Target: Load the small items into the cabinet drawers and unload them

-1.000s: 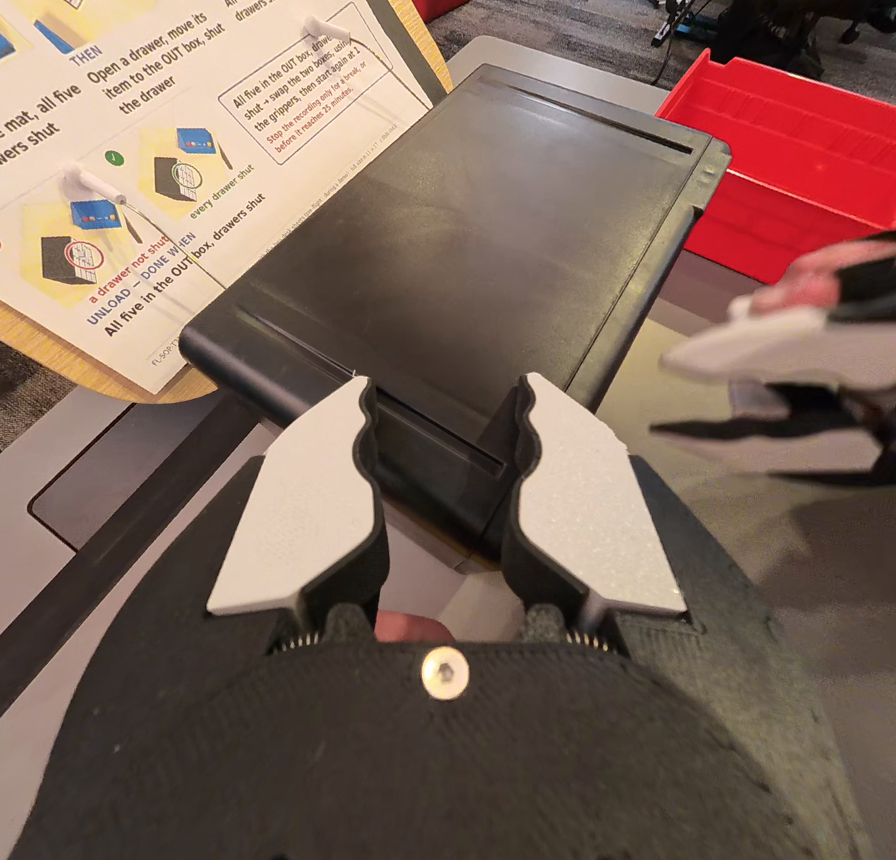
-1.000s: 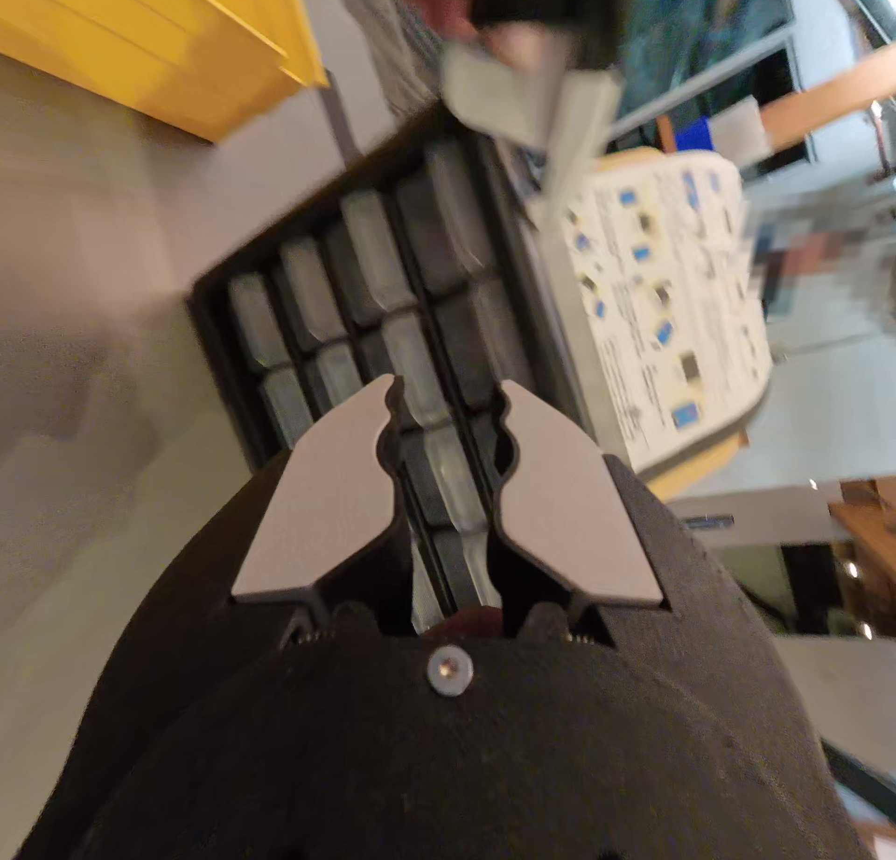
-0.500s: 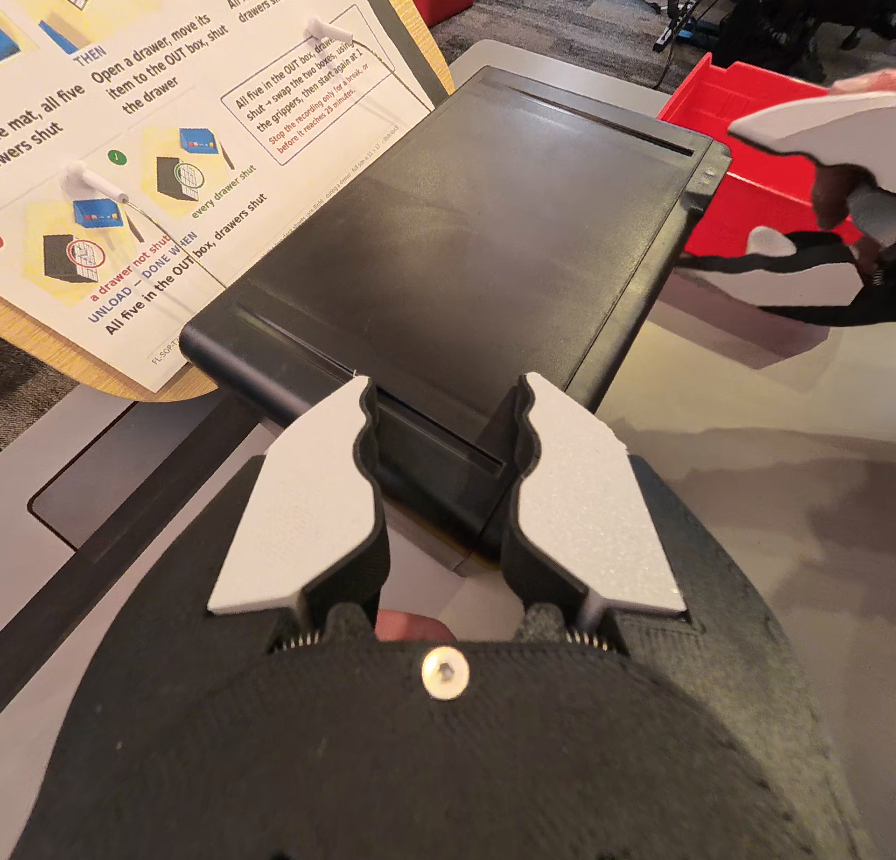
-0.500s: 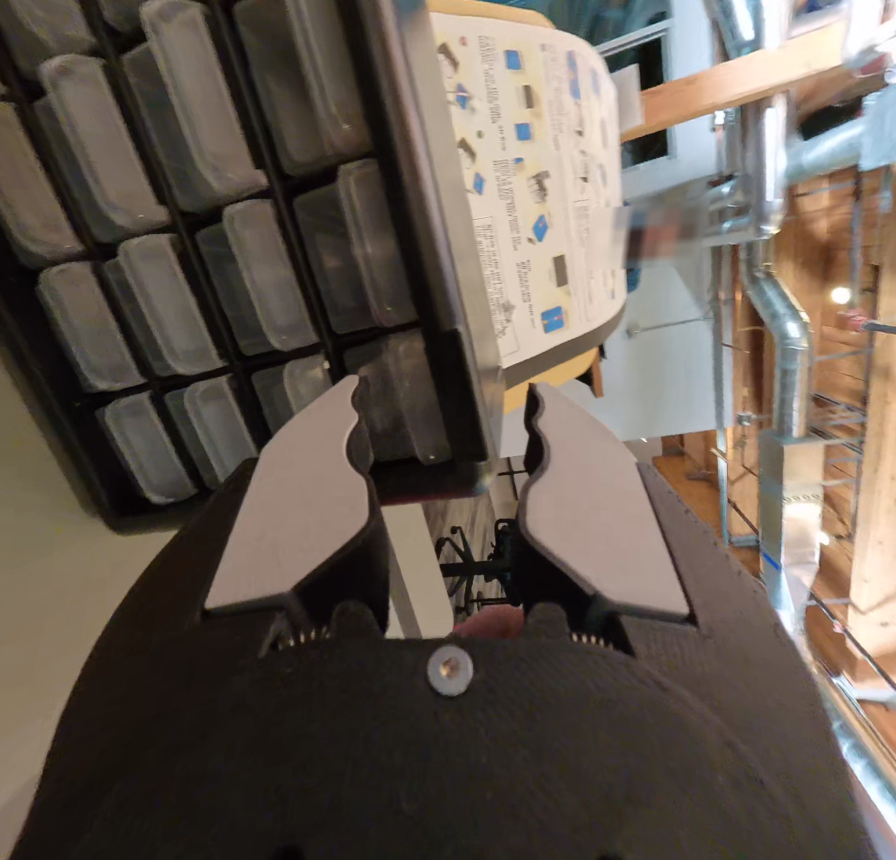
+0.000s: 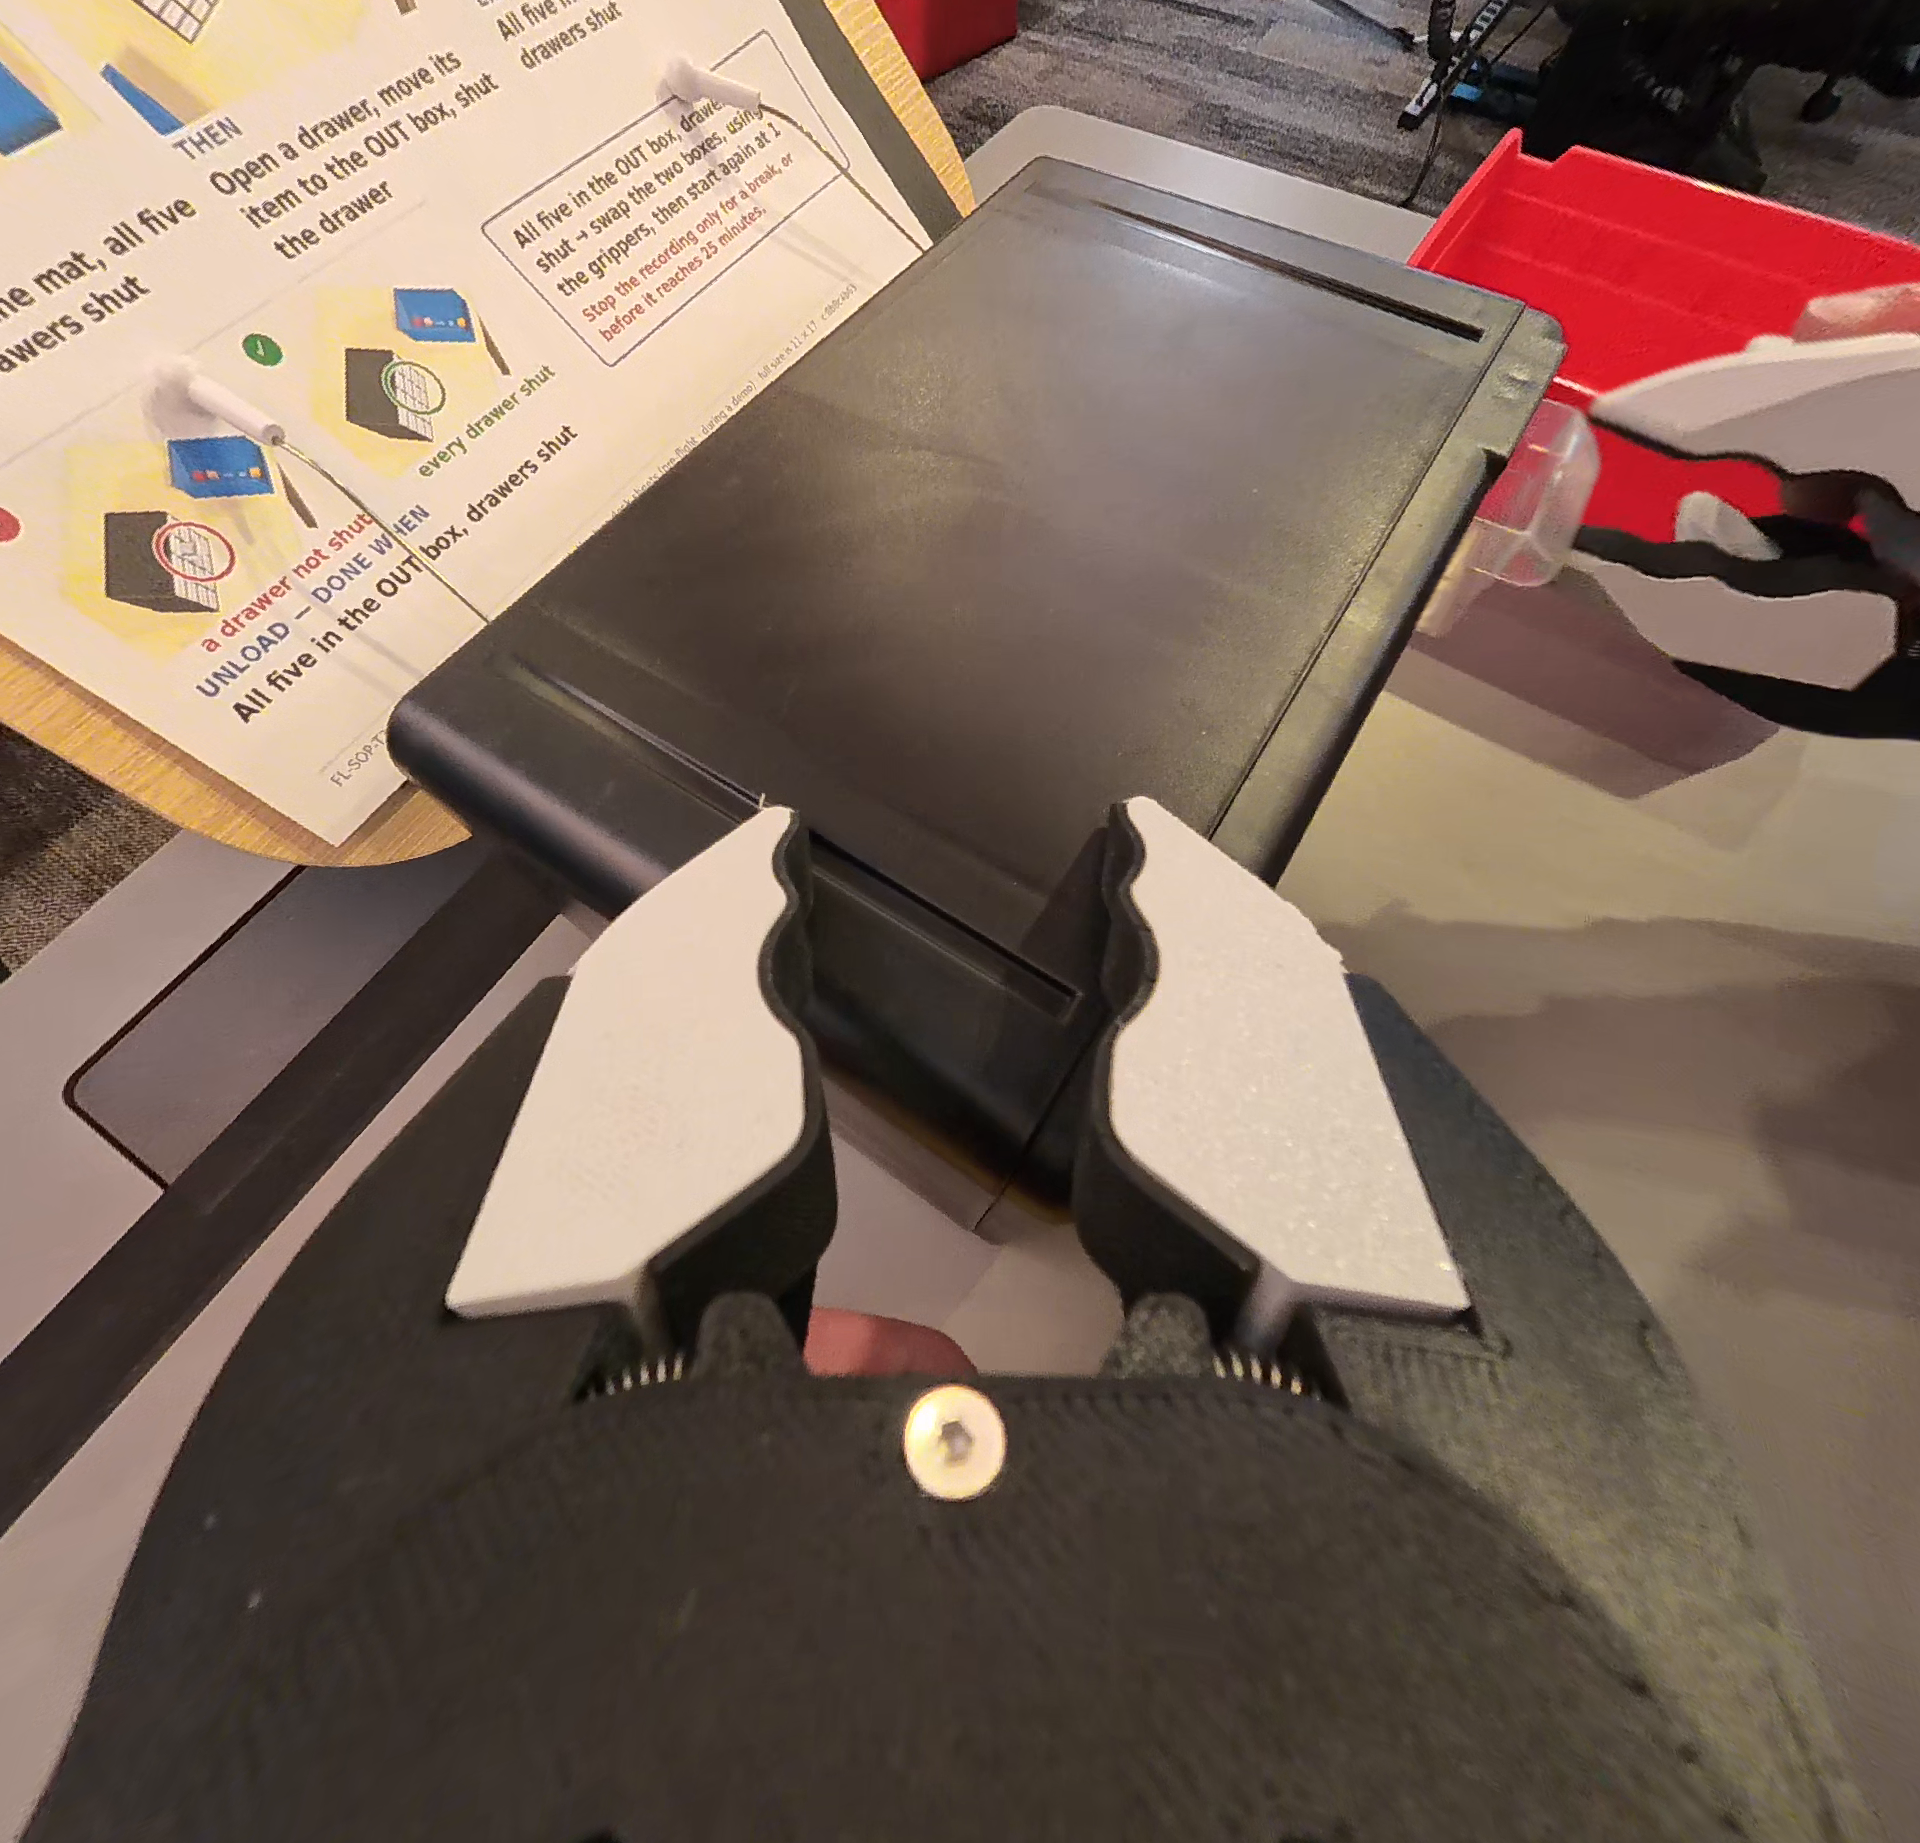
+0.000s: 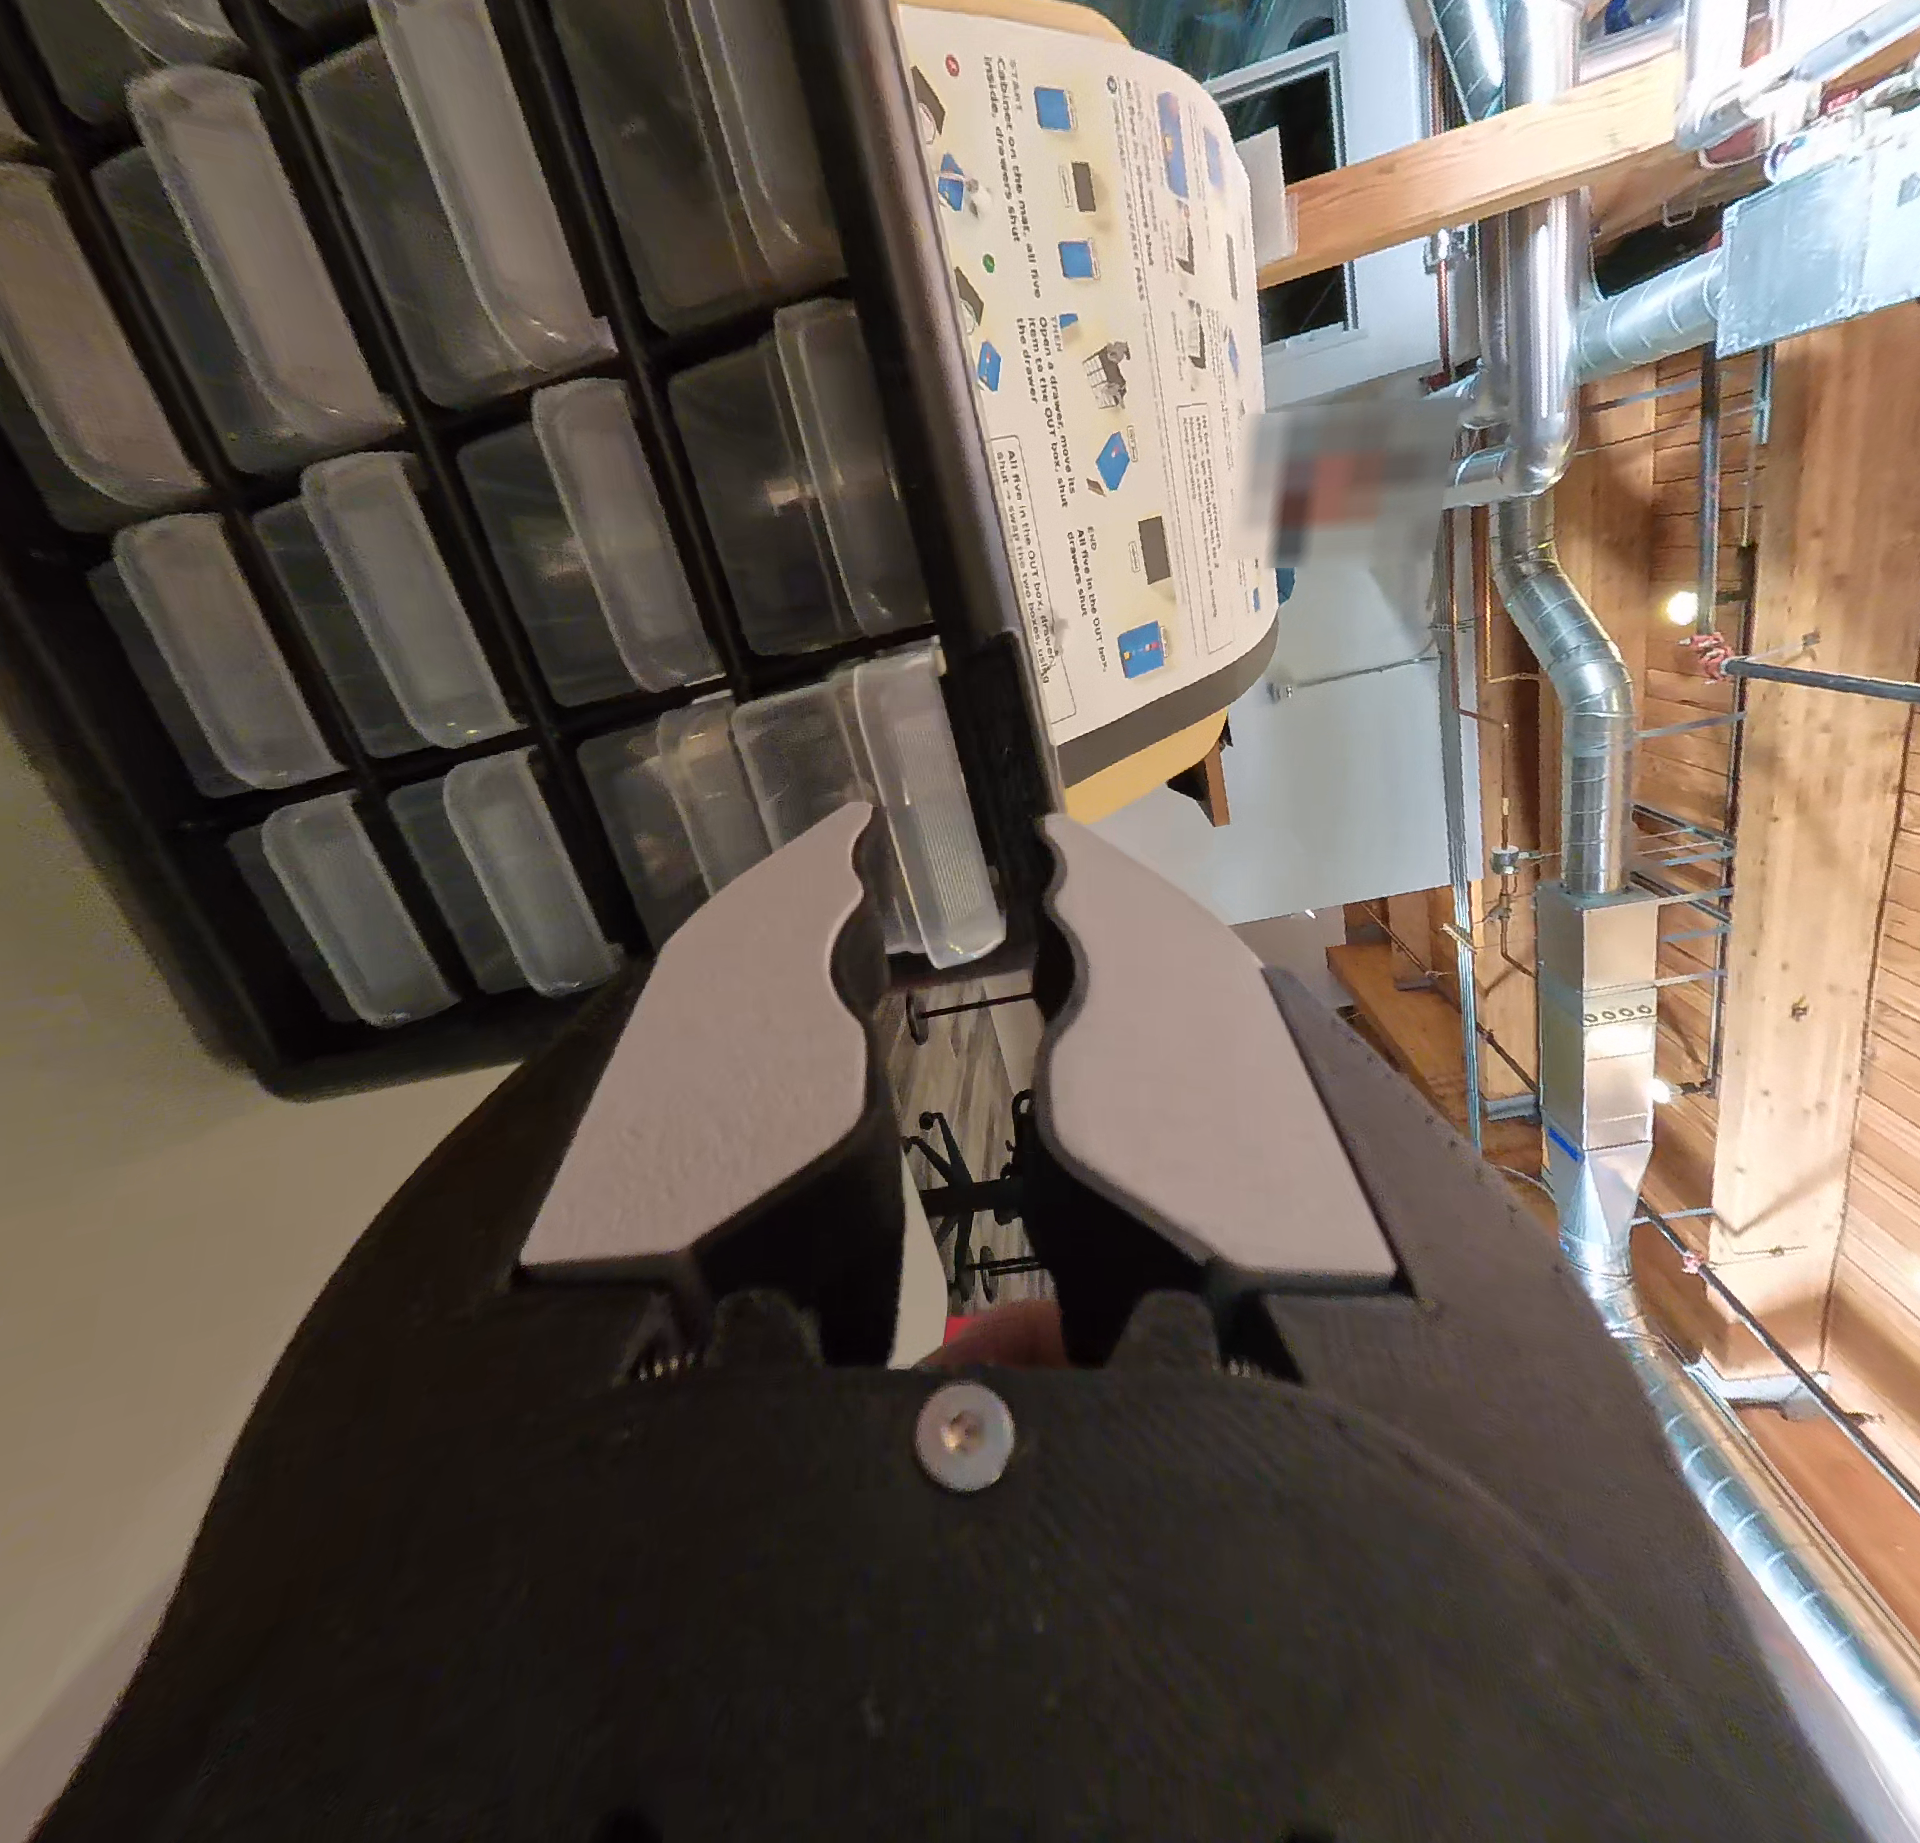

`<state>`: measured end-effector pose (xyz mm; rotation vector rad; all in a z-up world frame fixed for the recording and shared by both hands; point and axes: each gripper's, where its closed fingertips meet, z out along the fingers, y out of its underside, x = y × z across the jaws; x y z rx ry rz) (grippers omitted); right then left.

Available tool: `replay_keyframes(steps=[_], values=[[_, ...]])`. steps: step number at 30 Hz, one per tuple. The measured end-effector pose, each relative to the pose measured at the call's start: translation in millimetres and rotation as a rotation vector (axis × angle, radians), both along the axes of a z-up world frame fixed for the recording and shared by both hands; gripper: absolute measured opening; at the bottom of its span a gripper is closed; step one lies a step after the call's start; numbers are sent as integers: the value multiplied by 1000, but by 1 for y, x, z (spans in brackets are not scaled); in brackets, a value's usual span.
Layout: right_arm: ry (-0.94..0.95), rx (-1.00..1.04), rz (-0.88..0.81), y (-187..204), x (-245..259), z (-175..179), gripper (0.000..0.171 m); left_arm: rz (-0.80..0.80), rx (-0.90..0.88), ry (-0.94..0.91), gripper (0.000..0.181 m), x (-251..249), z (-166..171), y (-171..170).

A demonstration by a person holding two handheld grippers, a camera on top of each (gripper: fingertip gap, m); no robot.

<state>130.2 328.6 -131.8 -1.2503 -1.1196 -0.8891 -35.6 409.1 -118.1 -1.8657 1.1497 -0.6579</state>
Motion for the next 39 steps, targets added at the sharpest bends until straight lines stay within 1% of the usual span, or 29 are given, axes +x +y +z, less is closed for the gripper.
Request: replay_keyframes(steps=[2,3,10,22,27,31,36,39], values=[[3,-24,11,-10,-1,-3,15,0,-1,-1,55,0,0,0],[0,-34,17,-15,-2,-4,14,0,-1,-4,54,0,0,0],[-6,-88,57,-51,-5,-4,13,6,0,-20,55,0,0,0],[-17,-140,110,-89,-6,-3,14,8,0,-27,54,0,0,0],[-2,-158,115,-96,-5,-6,14,10,0,-31,55,0,0,0],[-16,-185,114,-93,-6,-14,16,12,0,-33,54,0,0,0],[2,-195,127,-93,-10,-14,17,14,2,-33,54,0,0,0],[17,-208,124,-93,-9,-15,25,14,2,-34,54,0,0,0]])
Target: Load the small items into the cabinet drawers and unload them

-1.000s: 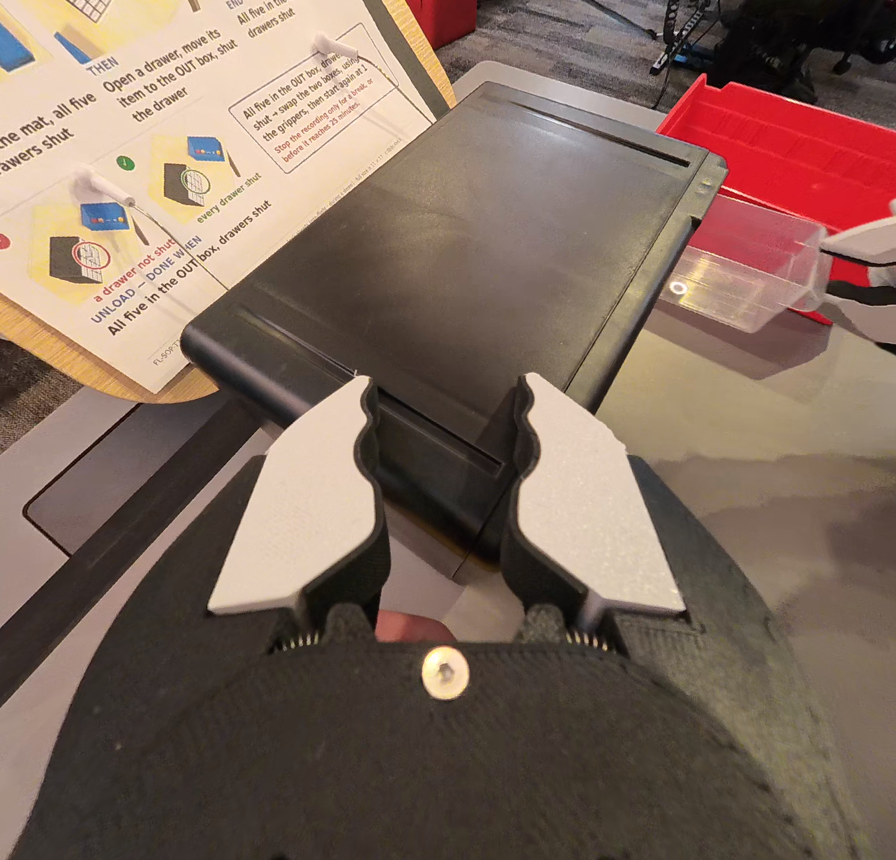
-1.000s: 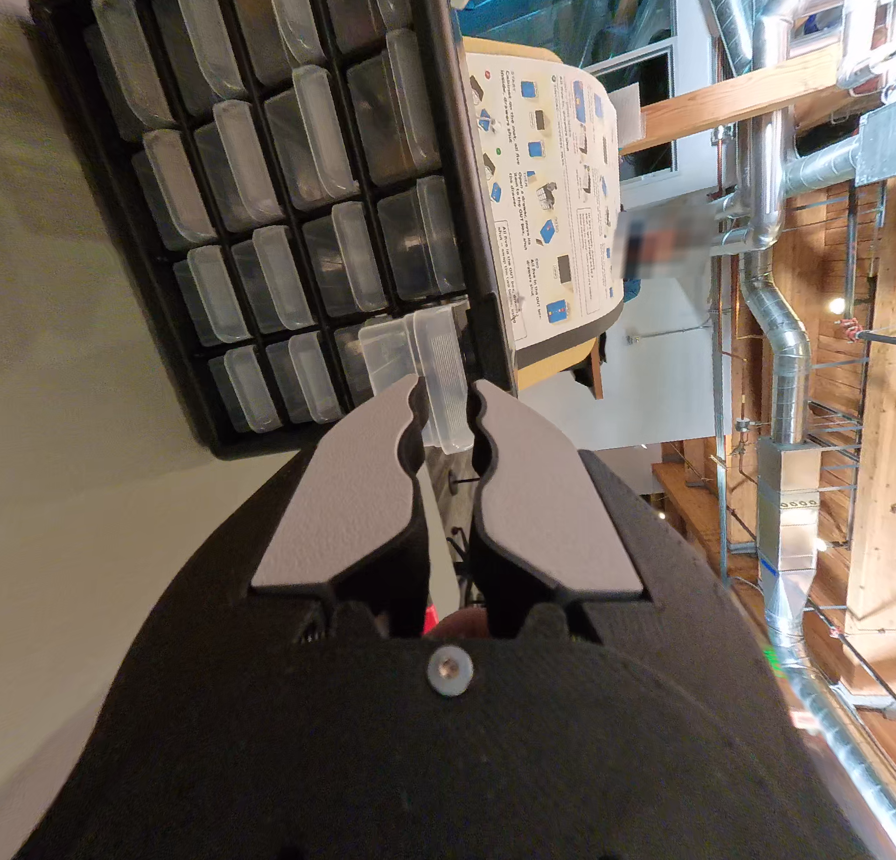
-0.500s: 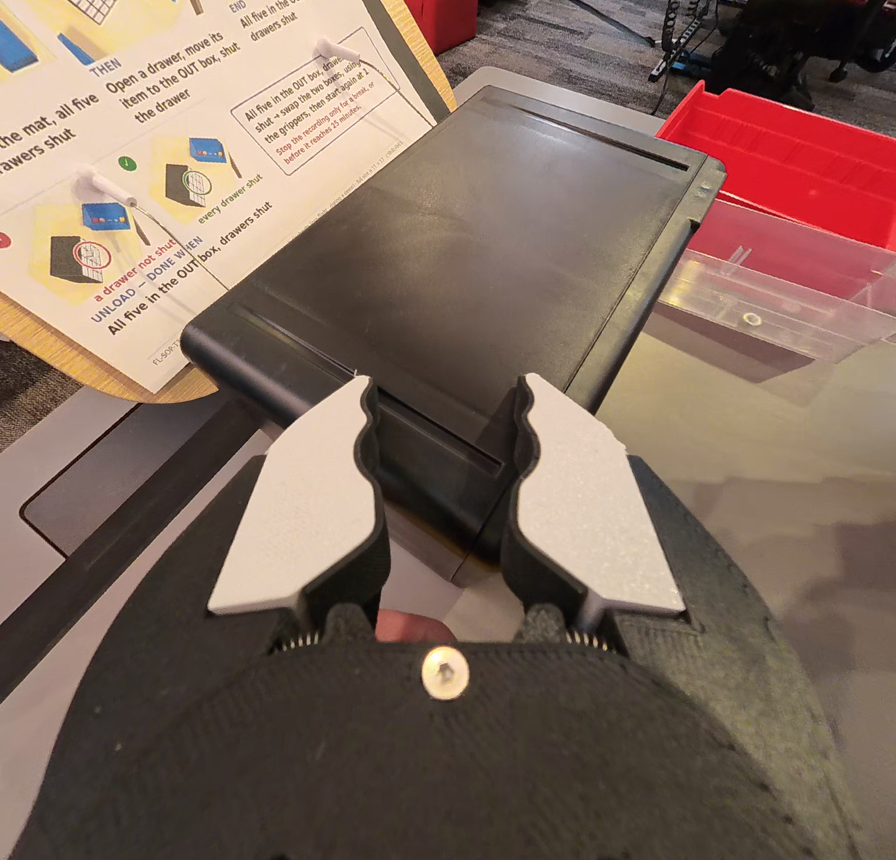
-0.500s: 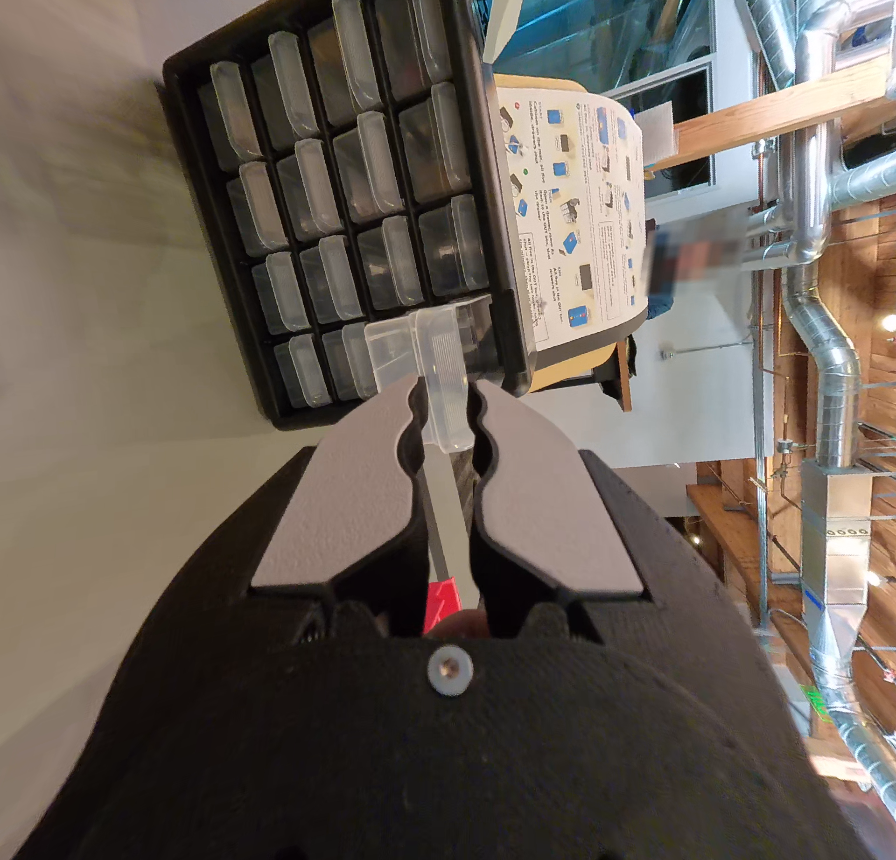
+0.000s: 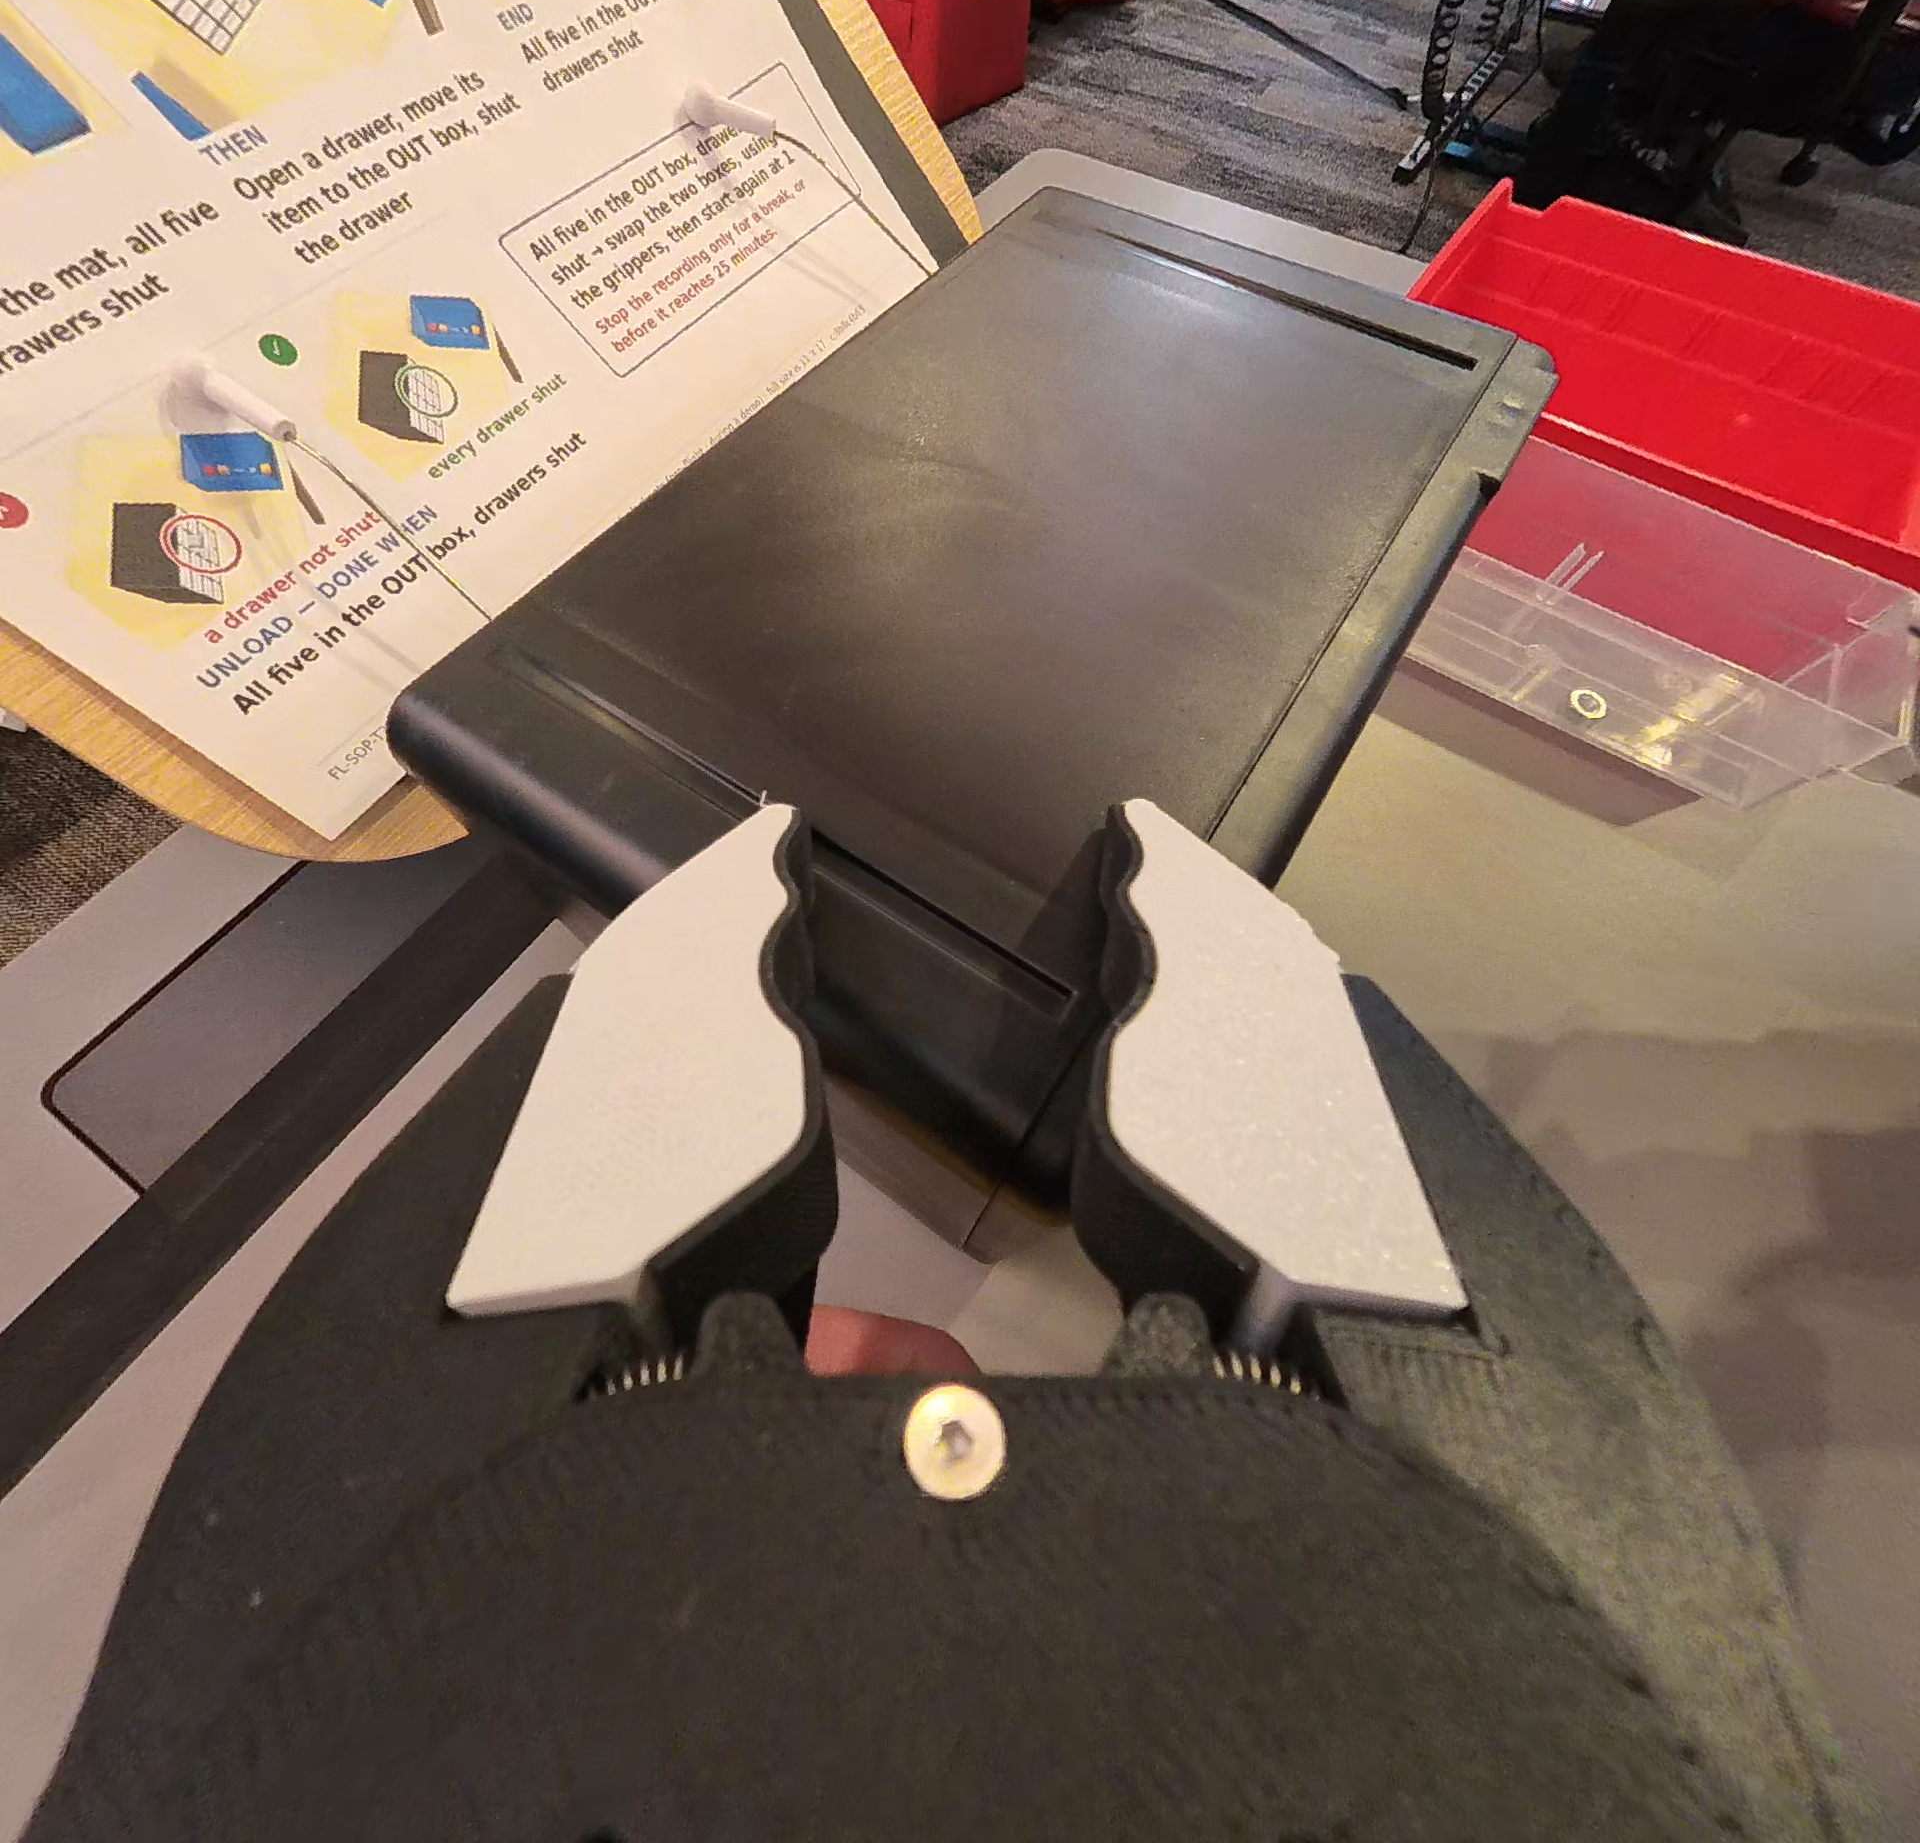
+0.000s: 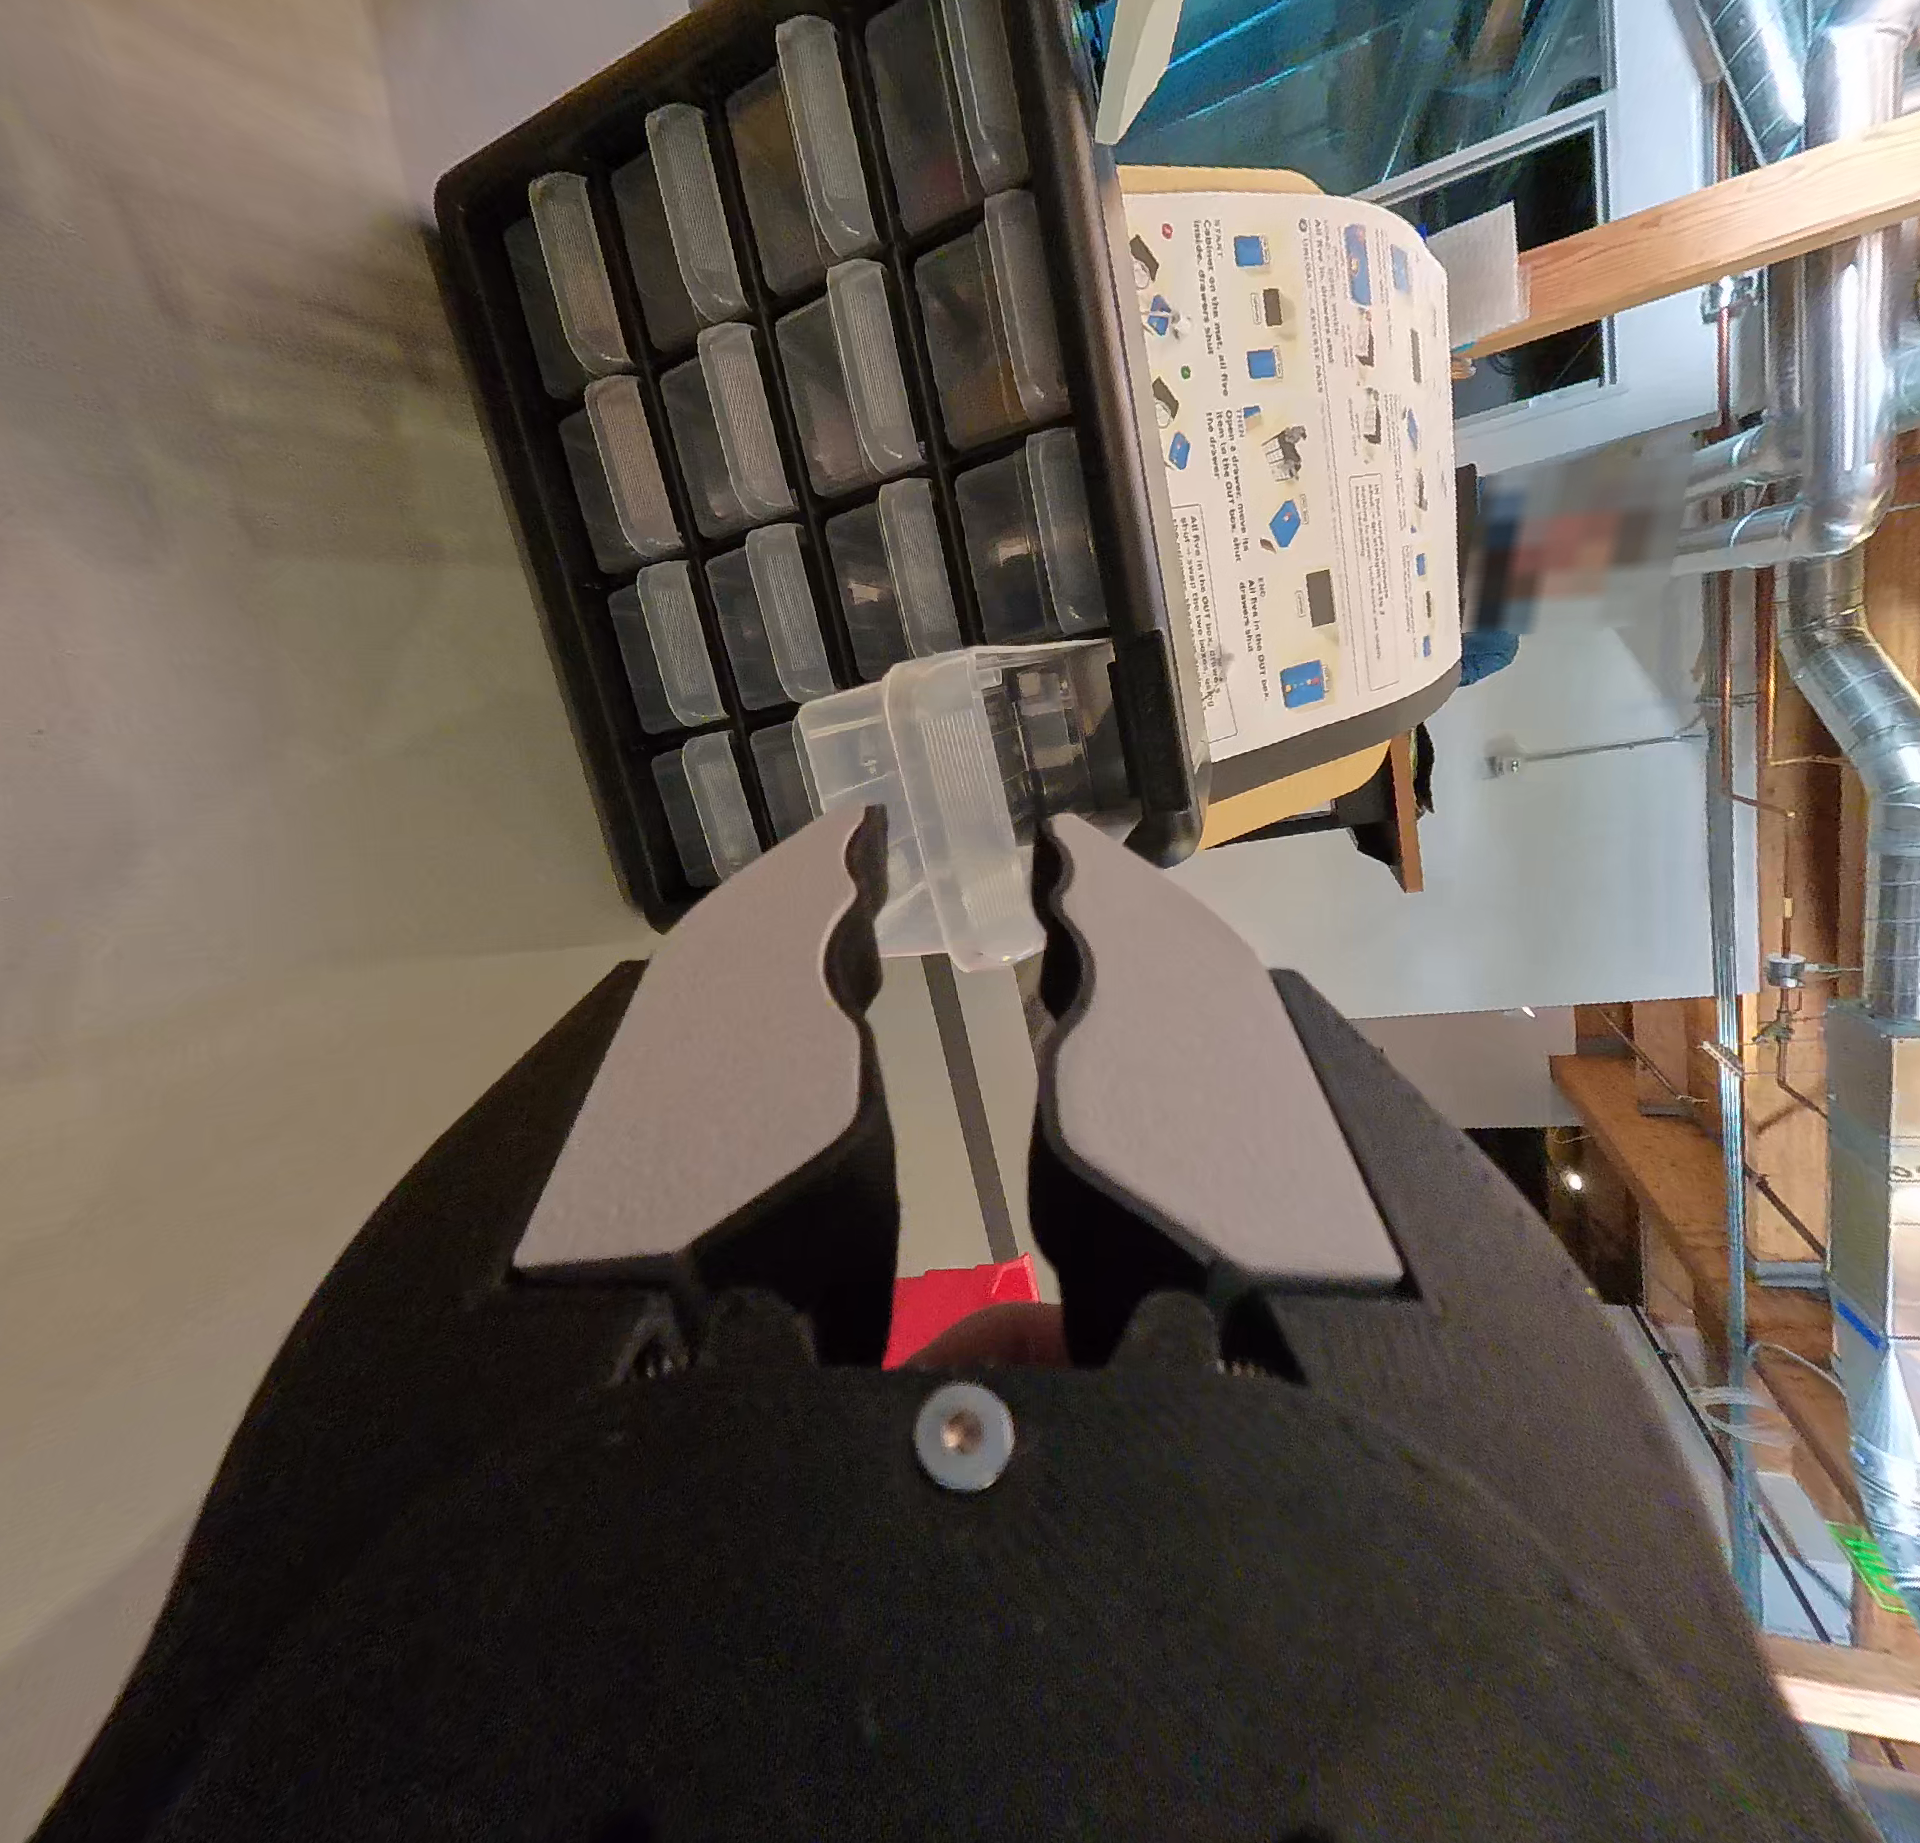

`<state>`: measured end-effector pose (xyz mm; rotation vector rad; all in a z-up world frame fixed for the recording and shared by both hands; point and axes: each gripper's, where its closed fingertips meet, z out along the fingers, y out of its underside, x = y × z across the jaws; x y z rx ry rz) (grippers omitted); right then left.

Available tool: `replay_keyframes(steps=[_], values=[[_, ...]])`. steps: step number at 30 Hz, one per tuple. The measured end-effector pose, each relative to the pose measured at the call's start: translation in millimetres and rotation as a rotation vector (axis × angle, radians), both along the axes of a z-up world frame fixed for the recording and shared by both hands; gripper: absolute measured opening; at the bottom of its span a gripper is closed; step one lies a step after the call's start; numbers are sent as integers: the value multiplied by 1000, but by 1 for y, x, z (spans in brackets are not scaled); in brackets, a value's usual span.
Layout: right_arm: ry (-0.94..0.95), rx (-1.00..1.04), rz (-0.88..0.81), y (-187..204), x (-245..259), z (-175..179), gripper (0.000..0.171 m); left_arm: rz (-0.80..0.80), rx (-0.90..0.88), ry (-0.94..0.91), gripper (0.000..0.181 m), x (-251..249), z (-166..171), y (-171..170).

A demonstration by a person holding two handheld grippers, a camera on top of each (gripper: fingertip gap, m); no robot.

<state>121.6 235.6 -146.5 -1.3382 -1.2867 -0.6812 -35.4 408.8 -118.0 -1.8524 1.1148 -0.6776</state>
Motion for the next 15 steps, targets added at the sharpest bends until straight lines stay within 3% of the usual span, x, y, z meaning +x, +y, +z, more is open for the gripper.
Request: replay_keyframes(steps=[4,8,11,15], values=[[16,-12,22,-6,-3,2,43,0,0,-1,54,0,0,0],[110,-74,108,-20,-7,28,33,0,1,-2,54,0,0,0],[274,-258,127,-10,-3,53,29,-2,1,3,54,0,0,0],[183,-471,32,25,9,49,27,0,0,0,54,0,0,0]])
